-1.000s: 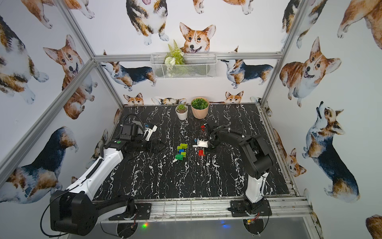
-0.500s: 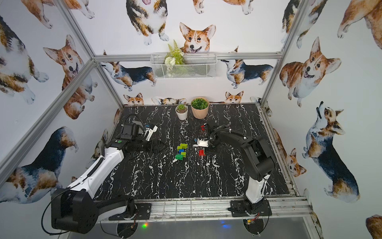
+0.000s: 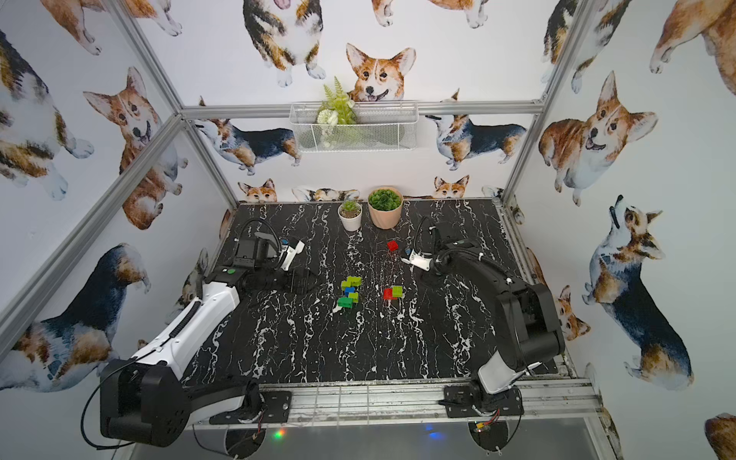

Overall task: Assemble the letter s with lego
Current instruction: Assemble the lego brick with the lego brick, then pick up the lego brick from the center of the board.

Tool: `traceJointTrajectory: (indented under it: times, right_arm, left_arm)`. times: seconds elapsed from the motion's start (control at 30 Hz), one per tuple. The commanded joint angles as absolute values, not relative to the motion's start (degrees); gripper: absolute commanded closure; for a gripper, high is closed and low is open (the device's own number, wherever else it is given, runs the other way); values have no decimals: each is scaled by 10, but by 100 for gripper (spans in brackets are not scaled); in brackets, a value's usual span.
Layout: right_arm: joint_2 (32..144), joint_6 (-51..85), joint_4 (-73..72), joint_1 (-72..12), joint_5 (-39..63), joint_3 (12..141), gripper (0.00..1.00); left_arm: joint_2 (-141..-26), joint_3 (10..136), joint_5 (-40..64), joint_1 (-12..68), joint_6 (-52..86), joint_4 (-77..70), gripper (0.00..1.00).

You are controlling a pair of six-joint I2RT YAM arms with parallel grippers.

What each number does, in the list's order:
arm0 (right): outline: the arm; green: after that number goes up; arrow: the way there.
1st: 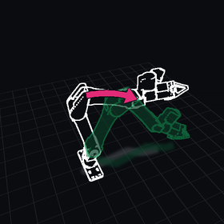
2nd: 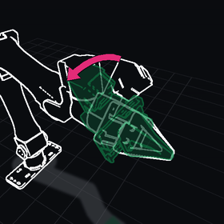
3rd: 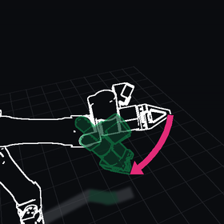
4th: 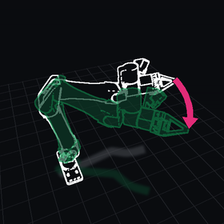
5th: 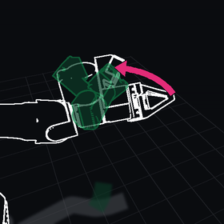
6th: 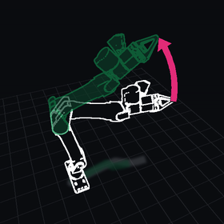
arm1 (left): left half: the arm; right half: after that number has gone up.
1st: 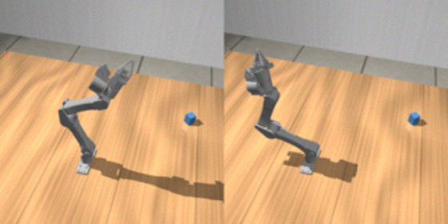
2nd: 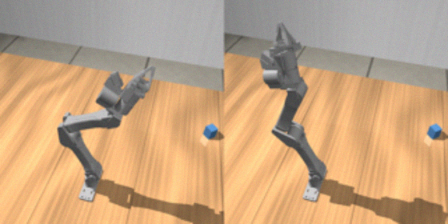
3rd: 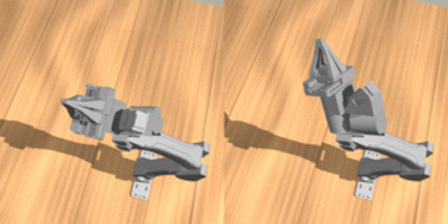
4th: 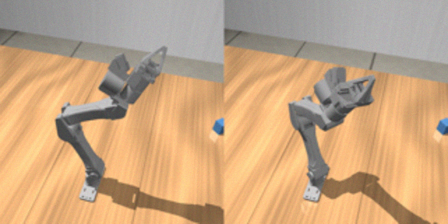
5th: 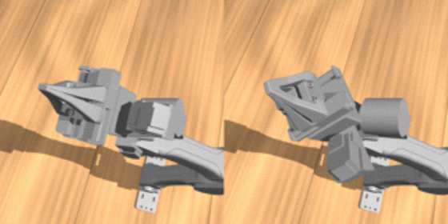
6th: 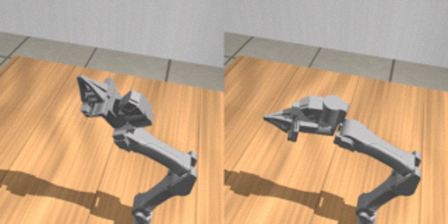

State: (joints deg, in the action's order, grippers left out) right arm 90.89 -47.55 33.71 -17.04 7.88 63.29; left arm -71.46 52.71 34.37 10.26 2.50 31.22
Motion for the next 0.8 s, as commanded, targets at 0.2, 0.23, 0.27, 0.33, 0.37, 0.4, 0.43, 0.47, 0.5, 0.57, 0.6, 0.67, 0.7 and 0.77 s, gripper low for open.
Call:
traceJointTrajectory:
  times: [0.2, 0.23, 0.27, 0.33, 0.37, 0.4, 0.43, 0.47, 0.5, 0.57, 0.6, 0.67, 0.7, 0.77]
  right_arm:
    - [959, -220, 286, -123, 0, 672, 30]
    - [964, -197, 282, -123, -6, 673, 30]
    - [969, -179, 280, -123, -8, 675, 30]
    - [983, -149, 288, -123, -14, 683, 31]
    - [991, -134, 290, -123, -25, 685, 31]
    - [999, -123, 299, -123, -38, 692, 32]
    - [1006, -114, 304, -123, -52, 696, 32]
    - [1010, -107, 304, -123, -64, 697, 32]
    - [1015, -105, 307, -123, -64, 699, 33]
    - [1023, -103, 307, -123, -40, 699, 33]
    - [1026, -99, 306, -123, -29, 699, 34]
    - [1037, -92, 310, -123, -29, 701, 36]
    - [1044, -92, 313, -123, -25, 704, 36]
    - [1053, -86, 317, -123, -21, 710, 41]
  left_arm:
    - [-715, 530, 357, 102, 27, 297, 0]
    - [-716, 530, 357, 102, 27, 297, 0]
    - [-716, 531, 358, 103, 27, 297, 0]
    - [-719, 531, 358, 103, 27, 298, 0]
    - [-719, 530, 359, 103, 27, 297, 0]
    - [-720, 530, 359, 103, 27, 296, 0]
    - [-720, 530, 358, 103, 27, 297, 0]
    - [-720, 530, 359, 103, 28, 297, 0]
    - [-719, 529, 359, 103, 26, 296, 0]
    - [-719, 526, 358, 103, 26, 294, 0]
    - [-720, 526, 358, 103, 26, 294, 0]
    - [-722, 527, 359, 103, 26, 294, 0]
    - [-722, 527, 359, 103, 26, 294, 0]
    - [-722, 525, 359, 103, 26, 293, 0]
